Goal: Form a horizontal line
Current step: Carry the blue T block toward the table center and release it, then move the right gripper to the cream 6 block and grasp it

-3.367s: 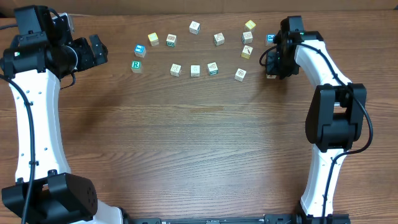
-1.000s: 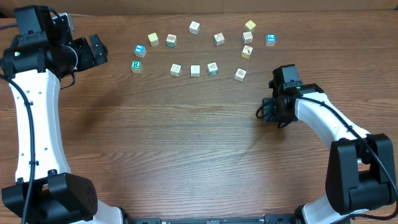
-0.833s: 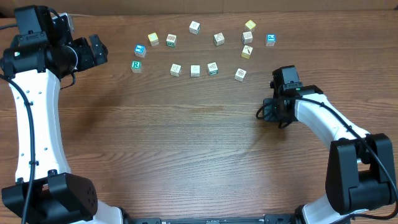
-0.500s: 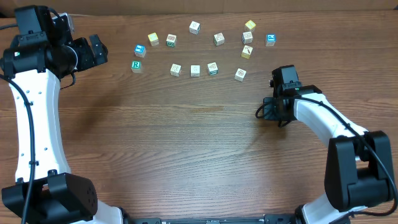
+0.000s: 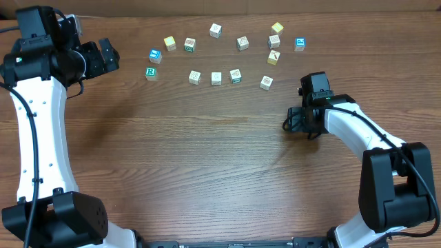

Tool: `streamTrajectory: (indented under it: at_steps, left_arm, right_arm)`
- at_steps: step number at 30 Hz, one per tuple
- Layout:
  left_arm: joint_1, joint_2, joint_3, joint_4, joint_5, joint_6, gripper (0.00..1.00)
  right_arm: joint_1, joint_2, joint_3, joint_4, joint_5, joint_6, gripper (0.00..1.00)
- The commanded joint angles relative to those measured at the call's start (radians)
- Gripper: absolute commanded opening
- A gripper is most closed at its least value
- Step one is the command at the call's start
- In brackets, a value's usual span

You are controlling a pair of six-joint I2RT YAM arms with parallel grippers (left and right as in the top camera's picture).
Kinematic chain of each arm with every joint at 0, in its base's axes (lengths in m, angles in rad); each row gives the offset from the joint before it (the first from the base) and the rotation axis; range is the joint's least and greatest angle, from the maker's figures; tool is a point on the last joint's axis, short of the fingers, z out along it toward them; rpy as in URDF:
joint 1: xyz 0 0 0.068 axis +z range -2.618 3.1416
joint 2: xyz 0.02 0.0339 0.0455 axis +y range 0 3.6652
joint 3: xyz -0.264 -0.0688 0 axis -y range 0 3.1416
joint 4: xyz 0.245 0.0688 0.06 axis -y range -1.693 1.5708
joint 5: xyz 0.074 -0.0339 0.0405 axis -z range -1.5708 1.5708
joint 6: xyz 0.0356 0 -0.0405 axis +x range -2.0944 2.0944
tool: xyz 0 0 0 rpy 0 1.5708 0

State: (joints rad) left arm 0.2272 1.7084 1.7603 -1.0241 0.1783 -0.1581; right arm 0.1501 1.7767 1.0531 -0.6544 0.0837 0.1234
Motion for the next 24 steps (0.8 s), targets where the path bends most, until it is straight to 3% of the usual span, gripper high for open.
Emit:
streamTrajectory:
  at_steps: [1,7,11,16,24]
  left_arm:
    - [0.001,0.001,0.017,0.001,-0.003,-0.014,1.0]
    - [0.001,0.001,0.017,0.001,-0.003,-0.014,1.0]
    - [0.001,0.001,0.017,0.001,-0.003,-0.014,1.0]
    - [0.001,0.001,0.017,0.001,-0.003,-0.014,1.0]
    - [0.001,0.001,0.017,0.001,-0.003,-0.014,1.0]
  right_arm:
    - [-0.006,0.008,0.075,-0.042,0.005,0.0,0.67]
    - [-0.006,0.008,0.401,-0.253,-0.018,0.011,0.68]
    - [0.006,0.008,0.605,-0.323,-0.136,0.032,0.68]
    - [0.057,0.008,0.741,-0.29,-0.198,0.063,0.67]
    - [0.227,0.059,0.747,-0.117,-0.197,0.064,0.68]
